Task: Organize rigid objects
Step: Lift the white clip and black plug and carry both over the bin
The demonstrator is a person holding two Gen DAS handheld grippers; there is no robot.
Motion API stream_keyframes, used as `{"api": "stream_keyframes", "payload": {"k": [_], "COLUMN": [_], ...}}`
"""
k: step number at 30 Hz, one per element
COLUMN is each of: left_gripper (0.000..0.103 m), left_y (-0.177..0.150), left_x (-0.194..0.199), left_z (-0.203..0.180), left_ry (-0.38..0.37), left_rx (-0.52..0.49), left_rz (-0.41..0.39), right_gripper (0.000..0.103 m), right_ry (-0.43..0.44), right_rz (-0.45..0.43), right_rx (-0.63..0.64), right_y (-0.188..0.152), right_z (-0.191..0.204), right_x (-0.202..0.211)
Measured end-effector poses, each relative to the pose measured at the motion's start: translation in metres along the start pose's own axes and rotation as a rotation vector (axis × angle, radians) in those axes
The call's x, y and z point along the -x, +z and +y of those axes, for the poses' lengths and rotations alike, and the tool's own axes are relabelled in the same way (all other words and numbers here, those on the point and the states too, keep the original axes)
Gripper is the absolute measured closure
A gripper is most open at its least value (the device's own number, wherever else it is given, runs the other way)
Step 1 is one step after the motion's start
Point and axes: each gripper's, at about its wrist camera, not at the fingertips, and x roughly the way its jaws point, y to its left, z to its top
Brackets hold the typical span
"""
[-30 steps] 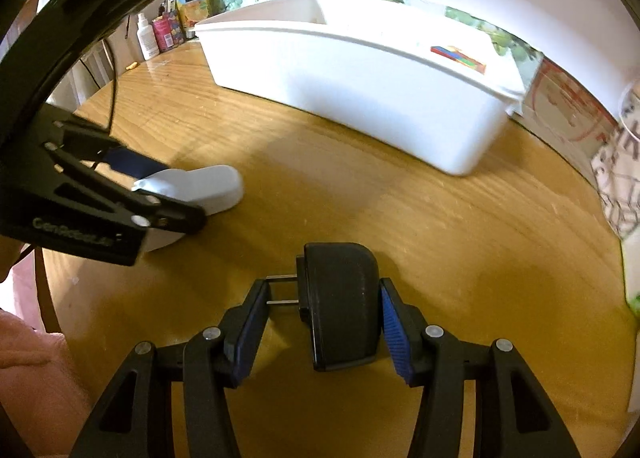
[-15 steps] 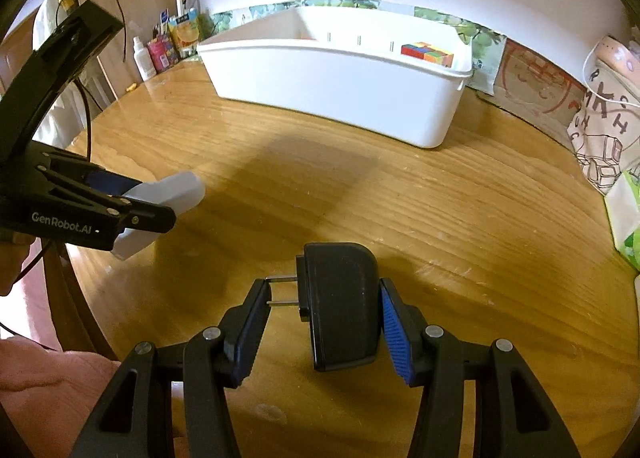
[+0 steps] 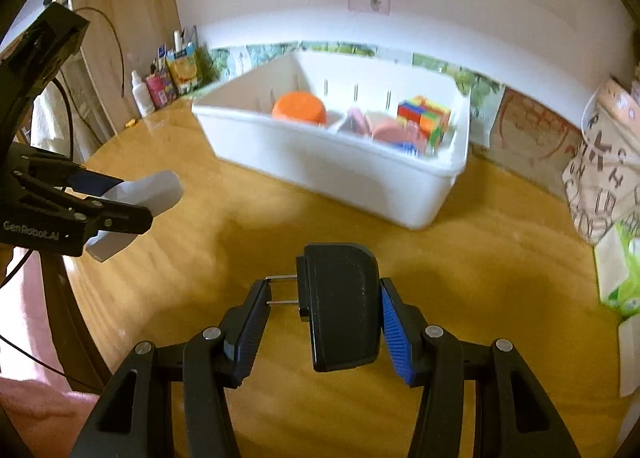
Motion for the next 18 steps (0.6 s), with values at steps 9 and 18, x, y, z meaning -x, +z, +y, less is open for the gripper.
{"api": "stream_keyframes", "payload": {"k": [9, 18], "left_gripper": [0.042, 0.042], "left_y": [0.048, 0.100], "left_x": [0.027, 0.041], "left_z": [0.018, 0.036], "left_ry": [-0.009, -0.054], "left_rx": [-0.067, -0.133], "left_rz": [-0.100, -0.167], "right_gripper": [0.049, 0.049], "right_ry": [-0.049, -0.099], "right_rz": [-0.076, -0.125], "right_rx": [-0.013, -0.059], "right_y": [0.055, 0.105], "right_z": [-0.002, -0.002], "right_x": [0.000, -0.009]}}
